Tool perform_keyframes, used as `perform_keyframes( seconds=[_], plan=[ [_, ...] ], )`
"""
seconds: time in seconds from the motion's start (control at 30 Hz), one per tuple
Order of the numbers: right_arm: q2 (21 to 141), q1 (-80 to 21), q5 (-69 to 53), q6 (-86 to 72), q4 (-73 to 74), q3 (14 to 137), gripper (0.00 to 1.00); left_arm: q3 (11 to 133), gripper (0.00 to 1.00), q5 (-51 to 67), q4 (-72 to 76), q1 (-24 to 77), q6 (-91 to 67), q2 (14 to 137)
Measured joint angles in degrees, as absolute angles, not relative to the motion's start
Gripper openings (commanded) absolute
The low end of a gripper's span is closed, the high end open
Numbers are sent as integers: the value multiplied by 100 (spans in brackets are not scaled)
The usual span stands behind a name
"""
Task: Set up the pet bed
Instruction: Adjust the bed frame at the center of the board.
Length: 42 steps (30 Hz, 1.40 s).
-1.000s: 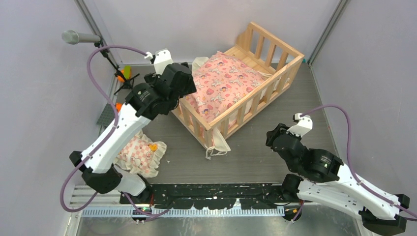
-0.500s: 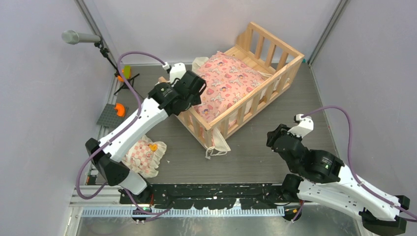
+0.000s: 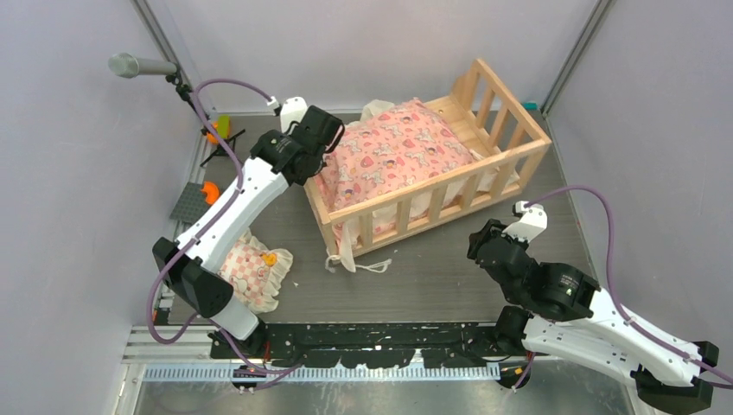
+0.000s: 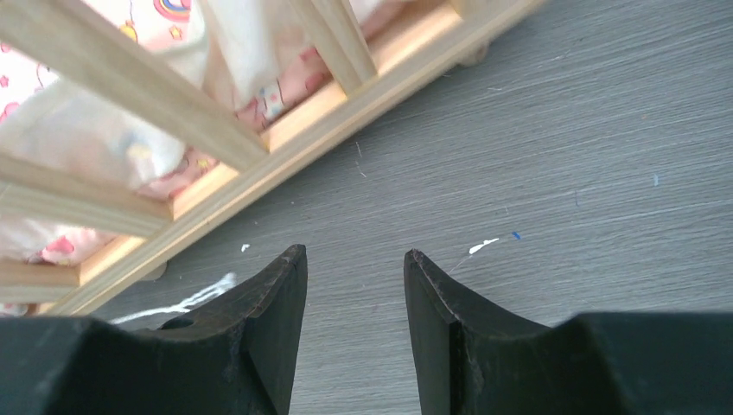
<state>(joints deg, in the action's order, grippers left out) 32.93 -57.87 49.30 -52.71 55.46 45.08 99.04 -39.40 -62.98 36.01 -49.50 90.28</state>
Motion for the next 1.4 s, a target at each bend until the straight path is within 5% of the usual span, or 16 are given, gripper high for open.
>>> perform_keyframes(
  seconds=[0.37, 0.9, 0.97, 1.07, 1.17, 1.4],
  plan=[
    [3339, -5787, 5046, -5162, 5642, 4628, 50, 10114, 0, -3708, -5789, 3697, -2958, 9319],
    [4235, -5782, 3400, -4099, 6788, 6958, 49, 12387, 0, -3186, -5214, 2641, -762, 11308],
    [4283, -5784, 3356, -4069, 6921, 7096, 50, 12578, 9, -3039, -5153, 2497, -554, 11445],
    [4438, -5782, 3428, -4010, 7072, 7625, 53, 12685, 43, -2880, -5142, 2351, -432, 11507],
    [4661, -5782, 3594, -3872, 7175, 8379, 57, 12652, 61, -2993, -5144, 2263, -421, 11452],
    [6058, -5697, 4388, -3205, 7389, 10350, 74, 11607, 76, -2709, -5050, 2104, -781, 10304]
  ],
)
